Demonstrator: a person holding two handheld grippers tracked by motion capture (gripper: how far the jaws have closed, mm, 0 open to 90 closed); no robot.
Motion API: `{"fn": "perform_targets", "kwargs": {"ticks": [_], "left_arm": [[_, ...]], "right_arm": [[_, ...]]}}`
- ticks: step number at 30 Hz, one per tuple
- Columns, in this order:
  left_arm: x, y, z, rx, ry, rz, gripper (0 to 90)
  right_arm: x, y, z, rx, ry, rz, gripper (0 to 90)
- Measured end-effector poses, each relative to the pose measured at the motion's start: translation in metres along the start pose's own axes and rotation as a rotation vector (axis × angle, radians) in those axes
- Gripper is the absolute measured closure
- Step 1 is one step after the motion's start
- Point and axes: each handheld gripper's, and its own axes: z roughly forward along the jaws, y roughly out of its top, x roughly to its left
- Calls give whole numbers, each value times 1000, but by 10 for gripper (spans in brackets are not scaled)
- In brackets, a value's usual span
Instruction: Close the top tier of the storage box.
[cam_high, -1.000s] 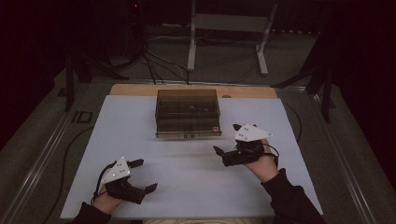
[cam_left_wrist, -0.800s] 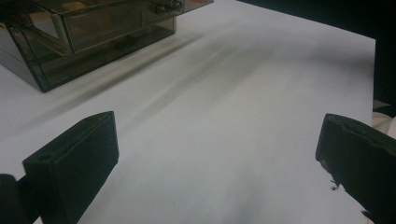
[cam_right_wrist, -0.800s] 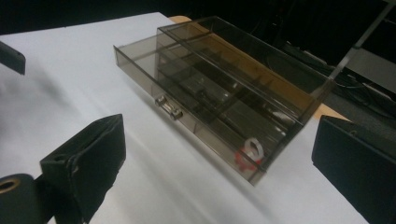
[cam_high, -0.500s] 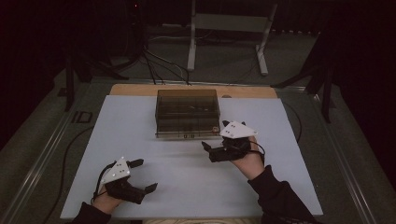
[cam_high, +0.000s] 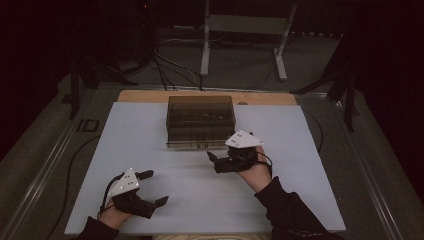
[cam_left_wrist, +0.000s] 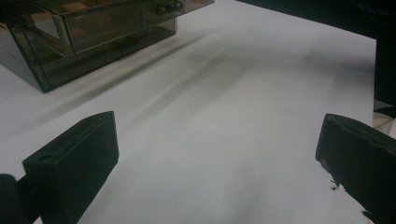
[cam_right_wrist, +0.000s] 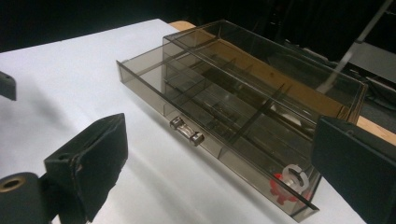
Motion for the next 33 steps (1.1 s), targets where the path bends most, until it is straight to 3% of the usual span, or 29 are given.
{"fn": "perform_targets", "kwargs": {"ticks": [9, 20, 24, 30, 33], "left_arm": [[0, 0, 0, 2, 0, 3, 0], [0, 0, 0, -1, -3, -1, 0], [0, 0, 0, 0, -4, -2, 0], [0, 0, 0, 0, -4, -2, 0], [0, 0, 0, -1, -4, -4, 0]], "right_arm": [[10, -10, 17, 39, 22, 12, 46], [12, -23, 30, 98, 39, 36, 61], [12, -26, 33, 111, 22, 36, 145], [10, -29, 37, 139, 34, 47, 159], [11, -30, 39, 152, 32, 39, 214]]}}
